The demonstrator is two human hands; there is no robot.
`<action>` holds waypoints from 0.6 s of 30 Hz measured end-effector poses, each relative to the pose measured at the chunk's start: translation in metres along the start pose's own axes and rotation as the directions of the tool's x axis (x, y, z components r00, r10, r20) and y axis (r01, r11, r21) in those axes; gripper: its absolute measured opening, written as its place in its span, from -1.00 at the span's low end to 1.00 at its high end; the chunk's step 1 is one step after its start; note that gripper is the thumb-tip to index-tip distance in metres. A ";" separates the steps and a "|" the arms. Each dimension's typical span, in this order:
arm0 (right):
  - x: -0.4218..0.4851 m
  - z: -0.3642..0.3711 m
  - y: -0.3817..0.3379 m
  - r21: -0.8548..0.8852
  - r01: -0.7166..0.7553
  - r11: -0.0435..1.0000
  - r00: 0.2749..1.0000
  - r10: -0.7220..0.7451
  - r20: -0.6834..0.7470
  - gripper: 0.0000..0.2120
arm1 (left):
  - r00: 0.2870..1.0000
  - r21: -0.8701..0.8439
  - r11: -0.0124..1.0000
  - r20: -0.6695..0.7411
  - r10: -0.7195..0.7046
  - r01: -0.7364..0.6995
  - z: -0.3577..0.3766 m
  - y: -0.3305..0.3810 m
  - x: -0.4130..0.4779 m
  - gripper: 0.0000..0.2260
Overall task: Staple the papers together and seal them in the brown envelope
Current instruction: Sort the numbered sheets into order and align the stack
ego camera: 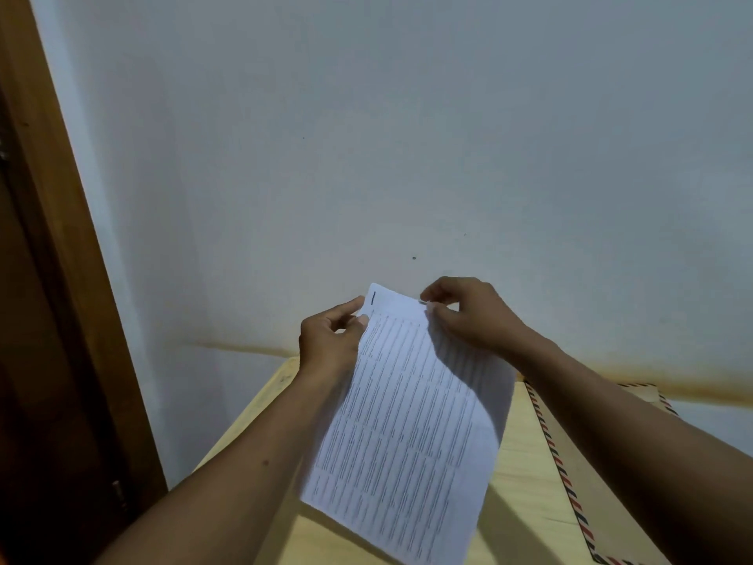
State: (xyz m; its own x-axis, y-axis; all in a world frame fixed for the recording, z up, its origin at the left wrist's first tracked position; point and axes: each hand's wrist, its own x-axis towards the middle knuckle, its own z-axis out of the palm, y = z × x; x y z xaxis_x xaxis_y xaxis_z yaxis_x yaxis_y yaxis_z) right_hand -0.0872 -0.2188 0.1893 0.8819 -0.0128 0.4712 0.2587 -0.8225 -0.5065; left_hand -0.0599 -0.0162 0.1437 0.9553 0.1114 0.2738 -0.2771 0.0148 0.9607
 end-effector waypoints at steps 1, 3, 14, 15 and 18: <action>0.002 -0.001 -0.005 0.024 0.014 1.000 1.000 -0.014 0.012 -0.84 | 1.000 0.003 1.000 0.026 -0.002 0.002 0.000 0.004 0.000 -0.76; 0.007 -0.003 -0.011 0.058 0.007 0.998 1.000 -0.007 0.000 -0.85 | 0.996 0.026 1.000 0.092 -0.008 0.005 -0.001 0.012 0.002 -0.76; -0.023 -0.002 0.004 0.472 -0.332 0.817 0.943 0.294 0.154 -0.90 | 0.878 0.326 0.936 0.401 -0.262 0.131 -0.006 0.040 0.023 -0.77; -0.029 0.000 0.008 0.493 -0.359 0.792 0.933 0.319 0.166 -0.90 | 0.862 0.356 0.924 0.414 -0.291 0.140 -0.001 0.043 0.023 -0.78; -0.047 0.008 0.030 0.541 -0.433 0.722 0.898 0.396 0.190 -0.89 | 0.837 0.428 0.891 0.423 -0.346 0.152 0.018 0.041 0.019 -0.80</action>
State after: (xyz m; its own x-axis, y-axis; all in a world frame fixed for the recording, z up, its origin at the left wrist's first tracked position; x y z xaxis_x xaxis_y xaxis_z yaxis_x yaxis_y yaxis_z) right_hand -0.1175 -0.2380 0.1468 0.9697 -0.2289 0.0851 0.0180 -0.2806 -0.9597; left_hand -0.0516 -0.0315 0.1887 0.9393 -0.3325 -0.0845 -0.0575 -0.3956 0.9166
